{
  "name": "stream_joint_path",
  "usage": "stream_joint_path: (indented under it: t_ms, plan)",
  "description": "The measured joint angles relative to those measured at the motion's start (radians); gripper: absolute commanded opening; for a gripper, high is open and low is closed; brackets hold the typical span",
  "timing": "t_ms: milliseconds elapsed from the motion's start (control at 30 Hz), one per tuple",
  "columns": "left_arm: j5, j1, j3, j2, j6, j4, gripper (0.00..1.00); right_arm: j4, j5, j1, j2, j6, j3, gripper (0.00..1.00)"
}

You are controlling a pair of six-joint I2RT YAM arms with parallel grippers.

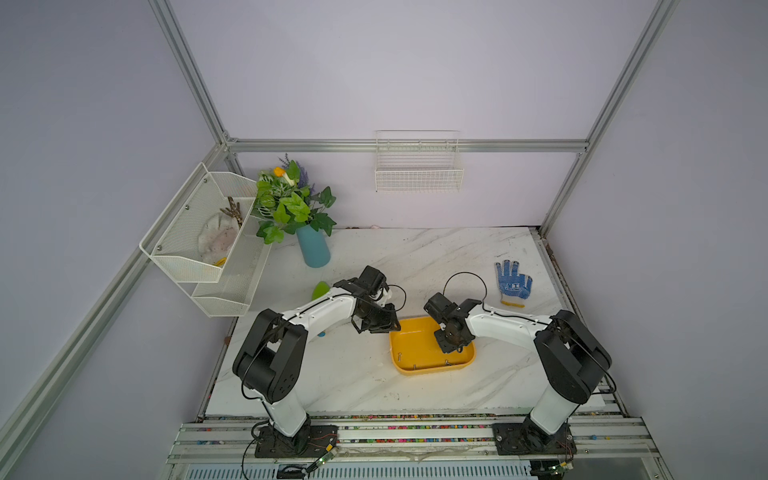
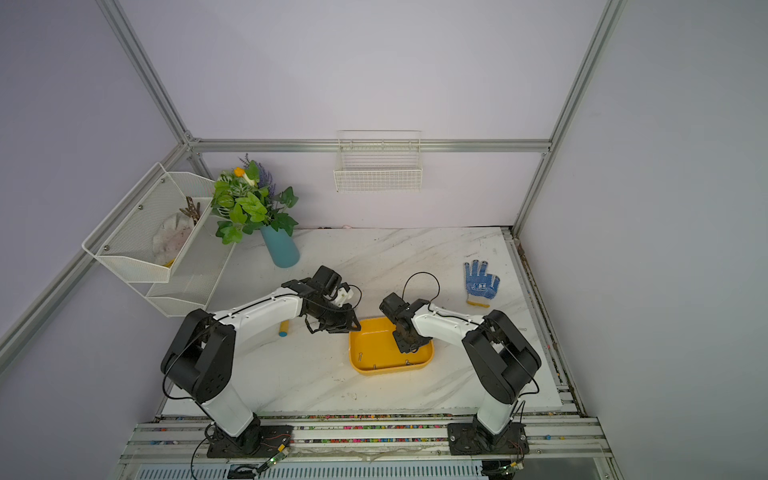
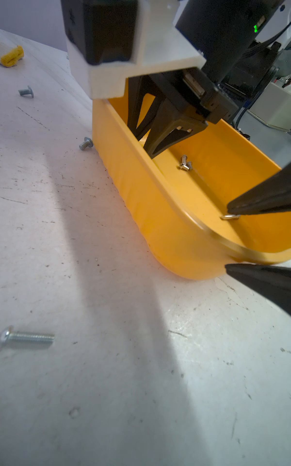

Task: Take out the screws from the storage box
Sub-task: Pick up the screw from the storage box.

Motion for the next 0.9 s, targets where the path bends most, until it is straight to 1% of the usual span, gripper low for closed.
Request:
stream_joint_path:
  t_ms: [167,267,367,667,900]
  plan:
    - [0.000,0.000,0.000,0.000,0.003,0.000,0.37,0.004,-0.008,-0.002,0.002,-0.001,-0.001,0.32]
    - [0.000,0.000,0.000,0.000,0.004,-0.002,0.37,0.010,-0.009,-0.005,0.002,-0.004,-0.001,0.35]
    - [-0.003,0.000,0.000,0.000,0.007,-0.007,0.37,0.034,-0.023,-0.007,0.006,-0.007,0.005,0.37]
    - [-0.007,0.000,0.001,0.004,0.008,-0.013,0.38,0.080,-0.074,-0.008,0.042,-0.007,0.041,0.32]
    - [-0.007,0.000,0.002,0.004,0.012,-0.026,0.38,0.098,-0.085,-0.010,0.034,-0.011,0.028,0.25]
